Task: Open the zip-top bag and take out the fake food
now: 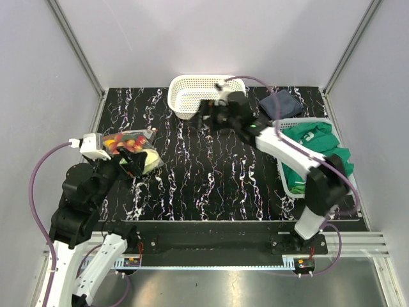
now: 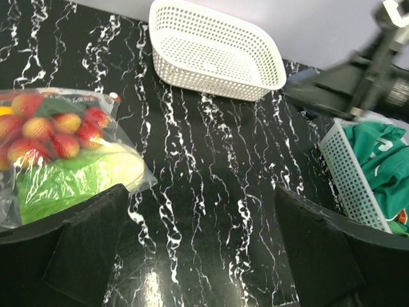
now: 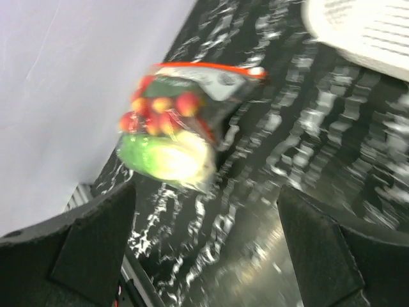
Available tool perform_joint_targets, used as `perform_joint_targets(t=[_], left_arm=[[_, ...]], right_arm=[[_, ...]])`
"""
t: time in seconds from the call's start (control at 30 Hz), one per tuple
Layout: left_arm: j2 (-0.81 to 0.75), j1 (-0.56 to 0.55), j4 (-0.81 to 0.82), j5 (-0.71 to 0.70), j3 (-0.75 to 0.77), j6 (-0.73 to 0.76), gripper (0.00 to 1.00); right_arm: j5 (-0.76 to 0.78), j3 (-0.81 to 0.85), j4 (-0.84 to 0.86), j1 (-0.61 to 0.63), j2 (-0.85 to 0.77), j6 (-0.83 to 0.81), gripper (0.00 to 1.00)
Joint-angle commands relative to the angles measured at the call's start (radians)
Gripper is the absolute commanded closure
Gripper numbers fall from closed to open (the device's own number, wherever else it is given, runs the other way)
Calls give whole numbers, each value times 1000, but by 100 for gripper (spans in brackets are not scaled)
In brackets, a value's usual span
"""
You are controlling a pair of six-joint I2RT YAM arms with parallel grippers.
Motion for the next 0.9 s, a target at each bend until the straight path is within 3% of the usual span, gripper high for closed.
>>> perform_joint_targets(t=[0.0, 0.23, 0.5, 0.63, 0.73, 0.87], left_arm=[[1, 3, -36, -33, 53, 13, 1], [22, 5, -72, -39, 73, 29, 1], [54, 5, -79, -76, 87, 44, 1], [64, 5, -79, -68, 88, 35, 1], [62, 5, -79, -63, 88, 26, 1], [59, 3, -79, -56, 90, 13, 1]], right_arm=[[0, 198, 73, 146, 203, -38, 0], [-45, 380, 86, 268, 505, -81, 0], [-121, 453, 106, 274, 666, -95, 2], [-149, 429, 143, 272, 686, -84, 13], [-175, 421, 163, 272, 697, -80, 30], [-204, 398, 197, 274, 692, -66, 61]])
